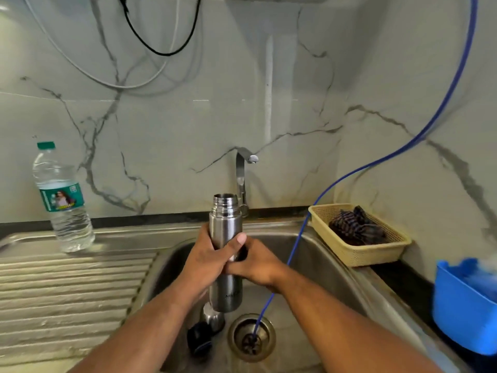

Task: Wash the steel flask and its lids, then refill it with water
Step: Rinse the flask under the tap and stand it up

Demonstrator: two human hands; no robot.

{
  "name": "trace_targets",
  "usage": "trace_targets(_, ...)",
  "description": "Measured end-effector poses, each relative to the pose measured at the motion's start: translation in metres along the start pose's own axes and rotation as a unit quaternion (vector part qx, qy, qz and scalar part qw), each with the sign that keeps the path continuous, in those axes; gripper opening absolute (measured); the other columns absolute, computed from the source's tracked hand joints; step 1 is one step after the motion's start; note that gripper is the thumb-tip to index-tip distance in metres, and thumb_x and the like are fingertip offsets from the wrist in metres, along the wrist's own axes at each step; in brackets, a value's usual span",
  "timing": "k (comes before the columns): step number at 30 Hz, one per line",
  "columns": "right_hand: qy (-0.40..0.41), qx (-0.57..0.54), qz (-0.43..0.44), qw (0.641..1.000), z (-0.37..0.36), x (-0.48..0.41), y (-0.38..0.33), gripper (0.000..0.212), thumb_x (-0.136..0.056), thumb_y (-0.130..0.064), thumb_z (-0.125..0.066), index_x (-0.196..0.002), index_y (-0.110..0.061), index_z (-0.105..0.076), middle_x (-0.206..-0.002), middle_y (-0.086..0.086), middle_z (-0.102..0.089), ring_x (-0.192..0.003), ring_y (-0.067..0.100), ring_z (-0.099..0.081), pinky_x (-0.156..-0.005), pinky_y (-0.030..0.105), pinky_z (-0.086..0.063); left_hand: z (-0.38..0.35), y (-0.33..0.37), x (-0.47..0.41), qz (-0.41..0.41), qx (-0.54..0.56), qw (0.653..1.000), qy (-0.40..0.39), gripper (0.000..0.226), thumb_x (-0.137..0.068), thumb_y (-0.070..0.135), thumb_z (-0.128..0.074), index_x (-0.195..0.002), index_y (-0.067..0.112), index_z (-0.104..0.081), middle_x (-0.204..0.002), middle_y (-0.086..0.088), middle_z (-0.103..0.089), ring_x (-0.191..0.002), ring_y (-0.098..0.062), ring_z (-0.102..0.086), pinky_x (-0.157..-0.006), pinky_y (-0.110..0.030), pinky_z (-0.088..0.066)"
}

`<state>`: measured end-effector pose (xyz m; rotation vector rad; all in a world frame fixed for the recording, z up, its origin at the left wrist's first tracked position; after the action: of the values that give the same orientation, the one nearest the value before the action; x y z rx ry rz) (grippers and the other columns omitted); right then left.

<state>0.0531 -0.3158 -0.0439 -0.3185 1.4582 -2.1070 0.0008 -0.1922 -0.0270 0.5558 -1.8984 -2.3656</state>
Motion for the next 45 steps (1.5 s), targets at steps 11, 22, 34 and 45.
trace_targets(11, 0.113, 0.053, -0.128, 0.984, 0.034, -0.021, 0.065, 0.051, -0.065, -0.049, -0.092, -0.102, -0.023, -0.068, -0.094, -0.008, -0.073, -0.084, 0.004, -0.071, -0.074, 0.02, -0.058, -0.024, 0.013, -0.125, -0.14, -0.369, 0.919, -0.018, 0.05, -0.096, 0.008, -0.063, -0.143, 0.023, -0.052, -0.145, -0.001, -0.052, -0.126, -0.021, -0.057, -0.11, -0.037, -0.048)
trace_targets(22, 0.129, 0.016, -0.19, 0.973, 0.029, -0.031, 0.082, 0.085, -0.039, -0.07, -0.083, -0.107, -0.023, -0.067, -0.099, -0.005, -0.074, -0.082, 0.013, -0.074, -0.064, 0.036, -0.064, -0.054, 0.017, -0.149, -0.286, -0.637, 0.713, -0.058, 0.072, -0.091, 0.006, -0.065, -0.157, 0.015, -0.035, -0.164, -0.002, -0.031, -0.137, -0.022, -0.044, -0.112, -0.036, -0.041)
trace_targets(34, 0.124, 0.016, -0.194, 0.973, 0.03, -0.026, 0.079, 0.074, -0.05, -0.063, -0.087, -0.108, -0.025, -0.063, -0.101, -0.005, -0.073, -0.085, 0.012, -0.074, -0.07, 0.036, -0.065, -0.051, 0.006, -0.141, -0.253, -0.599, 0.759, -0.037, 0.084, -0.092, 0.008, -0.066, -0.162, 0.018, -0.019, -0.17, -0.002, -0.017, -0.146, -0.022, -0.036, -0.121, -0.037, -0.033)
trace_targets(45, 0.112, 0.0, -0.191, 0.975, 0.031, -0.024, 0.073, 0.06, -0.064, -0.051, -0.091, -0.11, -0.025, -0.062, -0.102, -0.004, -0.072, -0.087, 0.013, -0.073, -0.073, 0.038, -0.065, -0.051, -0.002, -0.144, -0.234, -0.597, 0.767, -0.031, 0.085, -0.093, 0.014, -0.068, -0.162, 0.02, -0.018, -0.17, -0.002, -0.016, -0.149, -0.022, -0.031, -0.124, -0.038, -0.029)
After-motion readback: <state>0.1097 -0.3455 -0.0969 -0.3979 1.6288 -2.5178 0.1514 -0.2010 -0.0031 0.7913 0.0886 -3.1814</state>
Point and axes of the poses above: each hand's wrist, its own x-axis away from the middle knuckle, its own z-axis out of the back of the hand, y = z × x, the point moved 5 cm from there along -x, towards the middle knuckle
